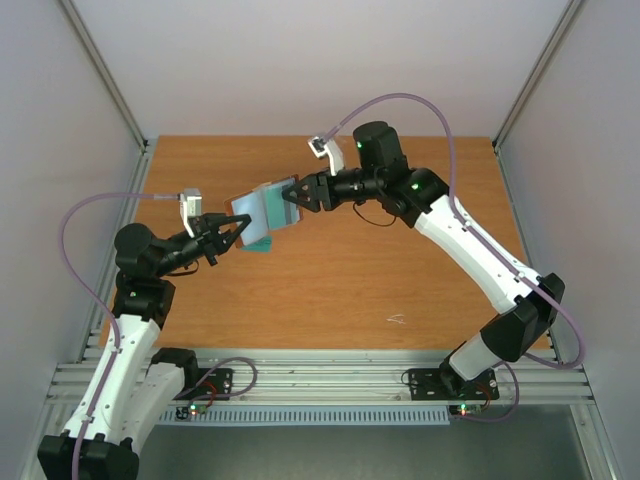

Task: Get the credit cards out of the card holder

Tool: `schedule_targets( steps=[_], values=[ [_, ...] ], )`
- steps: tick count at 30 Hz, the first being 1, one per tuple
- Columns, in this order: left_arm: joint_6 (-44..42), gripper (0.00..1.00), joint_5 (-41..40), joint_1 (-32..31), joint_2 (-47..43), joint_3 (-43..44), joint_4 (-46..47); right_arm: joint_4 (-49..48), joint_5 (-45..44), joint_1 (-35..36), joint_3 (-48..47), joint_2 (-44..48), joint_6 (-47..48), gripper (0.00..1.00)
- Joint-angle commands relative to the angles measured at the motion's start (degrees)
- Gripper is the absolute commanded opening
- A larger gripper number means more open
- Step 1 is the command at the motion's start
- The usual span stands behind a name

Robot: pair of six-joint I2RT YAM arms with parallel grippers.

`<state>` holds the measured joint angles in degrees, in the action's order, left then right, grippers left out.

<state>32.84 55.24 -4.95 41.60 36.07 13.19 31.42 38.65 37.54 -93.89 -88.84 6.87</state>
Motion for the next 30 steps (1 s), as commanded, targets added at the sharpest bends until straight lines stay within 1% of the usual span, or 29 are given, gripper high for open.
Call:
schedule_targets(
  steps=[1,4,6,10,15,19,23,26,30],
  values=[
    [-0.1,0.00,1.0,-0.2,-1.0,-0.3,4.2,2.2,1.0,-0.2,-3.5,-0.8,2.5,0.53],
    [0.0,0.00,1.2,-0.2,-1.0,-0.2,4.1,2.4,1.2,-0.1,-3.2,-1.0,2.4,0.57],
    [-0.1,0.00,1.1,-0.2,-0.9,-0.2,4.1,2.2,2.8,0.1,-3.4,-1.4,2.4,0.57],
    [-0.1,0.00,1.0,-0.2,-1.0,-0.3,4.0,1.4,5.8,1.3,-3.6,-1.6,2.6,0.50],
    [-0.2,0.00,1.0,-0.2,-1.1,-0.4,3.9,0.2,8.1,2.2,-3.3,-1.2,2.2,0.48],
    [-0.1,0.00,0.6,-0.2,-1.2,-0.6,3.8,-0.1,9.7,2.5,-3.3,-0.9,2.0,0.42],
    [-0.3,0.00,0.0,-0.2,-1.2,-0.9,3.4,-0.3,9.7,5.2,-4.0,-1.7,2.2,0.41],
    [-0.3,0.00,-0.1,-0.2,-1.2,-1.0,3.5,-1.6,8.4,6.8,-3.8,-2.2,1.9,0.34],
    [-0.2,0.00,0.0,-0.2,-1.3,-1.1,3.3,-3.4,7.0,7.3,-3.8,-2.8,0.8,0.26]
  ],
)
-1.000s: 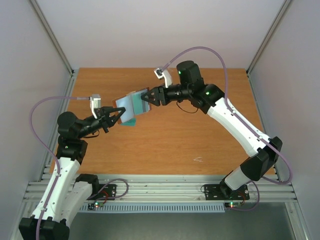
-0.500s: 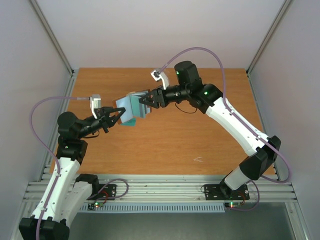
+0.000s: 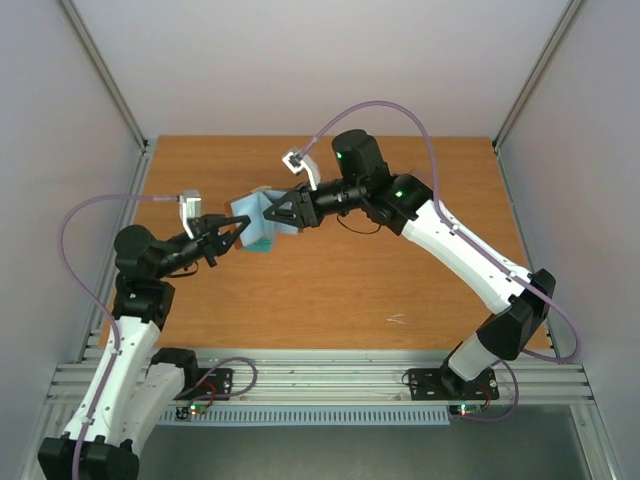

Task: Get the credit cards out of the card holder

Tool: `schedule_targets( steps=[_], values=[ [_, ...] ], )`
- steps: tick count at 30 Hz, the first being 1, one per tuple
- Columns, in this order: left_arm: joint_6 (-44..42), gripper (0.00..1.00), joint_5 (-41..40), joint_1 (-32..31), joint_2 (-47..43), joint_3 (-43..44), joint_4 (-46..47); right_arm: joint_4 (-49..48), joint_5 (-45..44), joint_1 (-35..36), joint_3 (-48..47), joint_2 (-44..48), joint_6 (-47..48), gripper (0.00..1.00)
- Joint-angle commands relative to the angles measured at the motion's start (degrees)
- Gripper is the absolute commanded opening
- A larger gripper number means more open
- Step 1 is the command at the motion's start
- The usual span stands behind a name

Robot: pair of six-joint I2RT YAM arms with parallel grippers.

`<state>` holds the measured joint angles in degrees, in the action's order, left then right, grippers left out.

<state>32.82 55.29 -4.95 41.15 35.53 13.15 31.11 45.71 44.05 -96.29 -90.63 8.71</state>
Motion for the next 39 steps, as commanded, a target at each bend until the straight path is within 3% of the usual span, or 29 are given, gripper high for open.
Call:
schedule_targets(
  steps=[1,5,10,14,18,21,26,29,35,39],
  values=[
    [-0.1,0.00,0.0,-0.2,-0.9,-0.5,3.4,-2.8,-1.2,0.7,-1.6,-1.2,-1.1,0.22],
    [-0.1,0.00,0.0,-0.2,-0.9,-0.6,3.3,3.1,-9.2,0.7,-4.4,-3.4,-1.5,0.02],
    [-0.6,0.01,-0.7,-0.2,-0.7,-0.5,1.9,4.9,-10.4,1.9,-7.1,-5.3,-1.0,0.01],
    [-3.4,0.28,-0.8,-0.2,-0.6,-0.8,-1.0,3.8,-10.3,3.4,-8.8,-6.0,-2.3,0.01],
    [-6.9,0.47,-0.4,-0.3,-0.4,-0.6,-3.3,3.5,-10.2,5.1,-10.0,-6.6,-3.3,0.01],
    [-9.4,0.55,0.4,-0.4,-0.3,-0.5,-4.4,3.2,-10.1,5.8,-10.3,-6.4,-3.5,0.01],
    [-14.5,0.58,-0.5,-0.4,-0.4,-0.4,-8.8,2.6,-7.6,6.0,-10.0,-5.0,-2.8,0.01],
    [-16.5,0.62,-2.6,-0.4,-0.6,0.5,-12.1,5.1,-12.1,6.0,-10.3,-3.8,-2.2,0.01],
    [-17.3,0.99,-3.8,-0.4,-0.3,1.6,-12.9,12.8,-25.6,7.0,-13.8,-4.3,-1.8,0.01],
    [-17.9,0.99,-5.0,-0.4,-0.2,2.2,-14.3,15.3,-28.6,8.9,-16.4,-5.8,-0.6,0.01]
  ],
)
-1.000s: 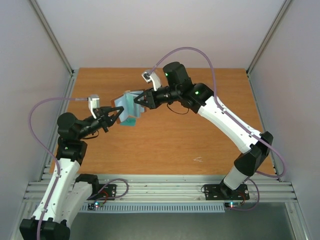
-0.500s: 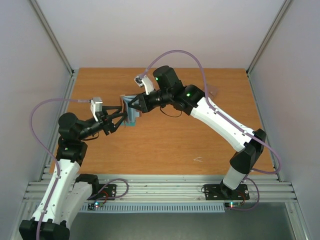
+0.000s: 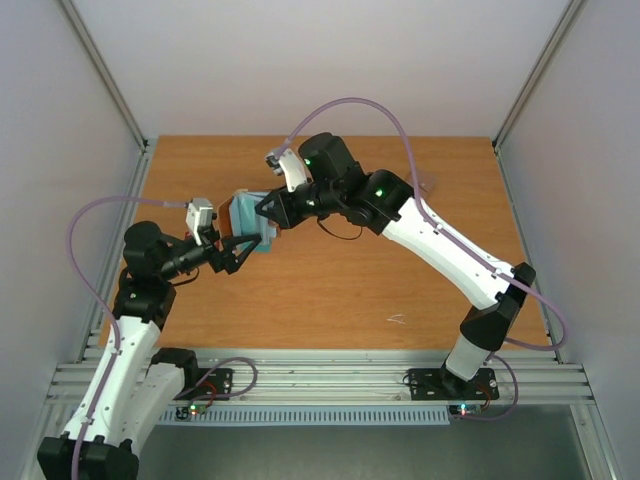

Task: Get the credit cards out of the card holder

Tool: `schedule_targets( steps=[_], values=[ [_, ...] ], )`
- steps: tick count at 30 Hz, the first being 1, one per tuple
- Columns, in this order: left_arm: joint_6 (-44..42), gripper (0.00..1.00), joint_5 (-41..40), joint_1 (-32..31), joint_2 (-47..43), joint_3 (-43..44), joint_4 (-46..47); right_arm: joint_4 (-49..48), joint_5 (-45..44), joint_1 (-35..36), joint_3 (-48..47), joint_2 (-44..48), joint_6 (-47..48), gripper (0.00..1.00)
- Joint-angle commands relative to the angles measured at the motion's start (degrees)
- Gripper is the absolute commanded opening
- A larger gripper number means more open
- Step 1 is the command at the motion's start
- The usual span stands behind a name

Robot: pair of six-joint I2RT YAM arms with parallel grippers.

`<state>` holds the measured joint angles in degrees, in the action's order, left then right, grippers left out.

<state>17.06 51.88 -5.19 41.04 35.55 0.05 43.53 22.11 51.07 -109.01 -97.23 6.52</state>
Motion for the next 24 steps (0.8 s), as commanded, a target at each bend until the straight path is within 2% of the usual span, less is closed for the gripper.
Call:
schedule_targets(
  steps=[1,5,10,13,15,18,20,24],
  values=[
    [-3.0,0.99,-2.7,-0.2,-0.1,2.3,-2.3,2.9,-4.7,2.4,-4.2,0.5,2.4,0.01],
    [-5.0,0.96,-5.9,-0.2,-0.2,3.0,-5.1,3.3,-4.5,2.8,-4.6,0.8,4.2,0.01],
    [-3.4,0.74,-1.0,-0.2,-0.6,2.5,-1.8,5.3,-3.8,2.7,-4.7,1.3,6.7,0.01],
    [0.0,0.48,0.2,-0.2,-0.6,1.7,2.2,5.3,-0.4,2.7,-4.7,1.5,7.6,0.01],
    [1.8,0.26,0.5,-0.2,-0.5,1.4,3.5,4.6,2.0,2.6,-4.3,1.8,8.2,0.01],
    [4.7,0.05,2.4,-0.2,-0.4,1.1,6.0,3.2,3.8,2.3,-3.1,2.7,8.8,0.03],
    [8.4,0.00,2.5,-0.2,-0.4,0.6,9.0,2.2,5.3,1.3,-1.6,3.8,8.9,0.12],
    [17.5,0.00,1.3,0.2,-0.3,-0.4,15.5,1.4,6.8,-0.9,1.8,6.0,9.3,0.20]
  ],
)
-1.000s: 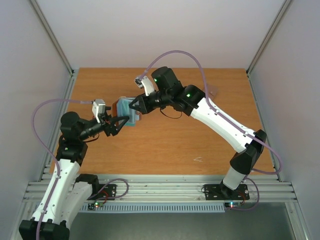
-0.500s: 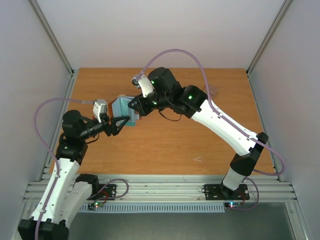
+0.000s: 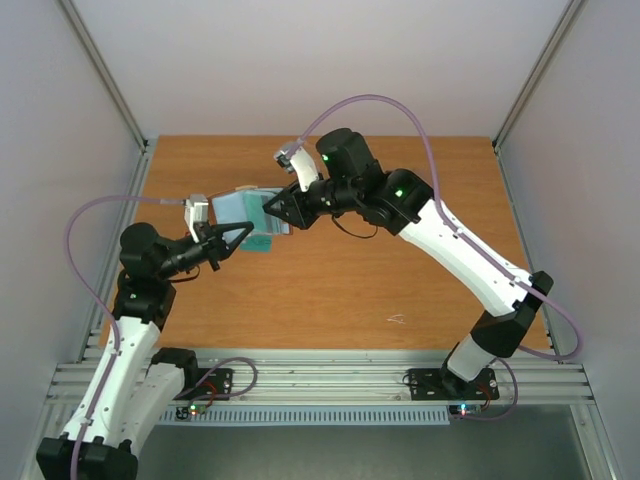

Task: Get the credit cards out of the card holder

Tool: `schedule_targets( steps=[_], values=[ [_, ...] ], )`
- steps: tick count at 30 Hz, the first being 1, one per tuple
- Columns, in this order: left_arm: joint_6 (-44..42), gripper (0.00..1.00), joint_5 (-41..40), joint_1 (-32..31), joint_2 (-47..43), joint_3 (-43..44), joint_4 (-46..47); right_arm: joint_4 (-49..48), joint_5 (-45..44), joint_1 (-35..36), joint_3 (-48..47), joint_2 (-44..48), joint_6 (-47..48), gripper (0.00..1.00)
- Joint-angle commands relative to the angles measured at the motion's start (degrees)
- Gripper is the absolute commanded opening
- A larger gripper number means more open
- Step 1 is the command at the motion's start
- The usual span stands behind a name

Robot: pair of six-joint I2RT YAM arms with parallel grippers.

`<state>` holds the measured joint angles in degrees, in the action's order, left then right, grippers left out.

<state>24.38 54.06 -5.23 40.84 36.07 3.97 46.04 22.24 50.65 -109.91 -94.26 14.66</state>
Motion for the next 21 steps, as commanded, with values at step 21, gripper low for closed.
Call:
schedule_targets(
  steps=[21],
  values=[
    [10.5,0.00,2.7,0.7,-0.3,-0.2,14.9,-10.0,29.4,-6.5,10.4,11.8,3.2,0.35]
  ],
)
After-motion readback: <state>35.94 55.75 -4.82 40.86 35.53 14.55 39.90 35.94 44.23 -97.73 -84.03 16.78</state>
